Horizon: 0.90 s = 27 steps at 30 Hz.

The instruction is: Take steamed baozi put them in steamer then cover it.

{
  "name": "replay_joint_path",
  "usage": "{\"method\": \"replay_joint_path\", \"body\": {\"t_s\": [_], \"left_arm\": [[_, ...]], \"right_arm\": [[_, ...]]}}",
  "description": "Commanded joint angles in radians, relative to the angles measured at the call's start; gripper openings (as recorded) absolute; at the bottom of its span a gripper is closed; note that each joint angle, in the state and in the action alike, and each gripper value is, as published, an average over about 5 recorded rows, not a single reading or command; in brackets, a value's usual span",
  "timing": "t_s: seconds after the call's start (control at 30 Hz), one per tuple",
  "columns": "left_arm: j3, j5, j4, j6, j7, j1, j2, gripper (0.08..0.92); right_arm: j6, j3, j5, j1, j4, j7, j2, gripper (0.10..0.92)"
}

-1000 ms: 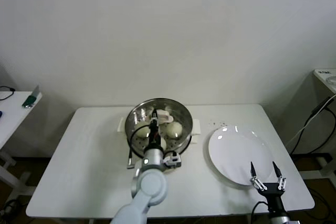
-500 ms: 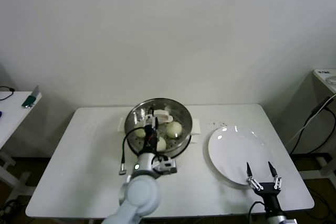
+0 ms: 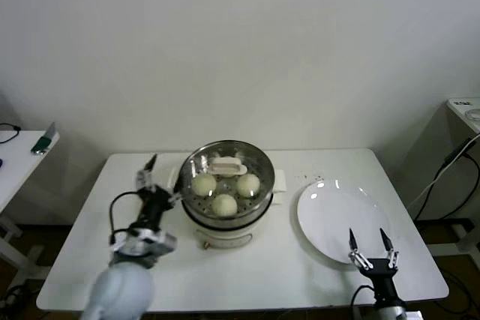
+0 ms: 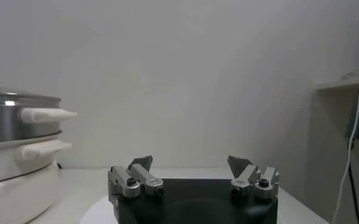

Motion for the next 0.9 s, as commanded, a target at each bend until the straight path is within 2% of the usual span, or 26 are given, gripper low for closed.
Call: {"method": "replay_joint_path", "body": {"t_s": [0.03,0.17,0.43,0.9], "left_arm": [[-0.415,-0.766,0.064,-0.406,-0.104,0.265,0.119,0.823],[-0.375,-0.859,0.155,-0.495,-0.13,0.328,0.131,0.823],[-0.289,-0.888,0.281,-0.524,-0.099,0.335,0.056,0.823],[-0.276,-0.926,0.291,-0.552,-0.066,0.365,0.001,0.823]], "right_arm": [[0.001,-0.017,0.0,0.014,-0.007,0.004,0.002,0.823],[0.005,-0.029,0.0,0.027,-0.029,0.002,0.002,0.823],[-0.003,-0.041,0.022,0.034,-0.045,-0.009,-0.004,0.823],[0.007,-0.044,0.042,0.034,-0.05,-0.008,-0.008,0.823]]}}
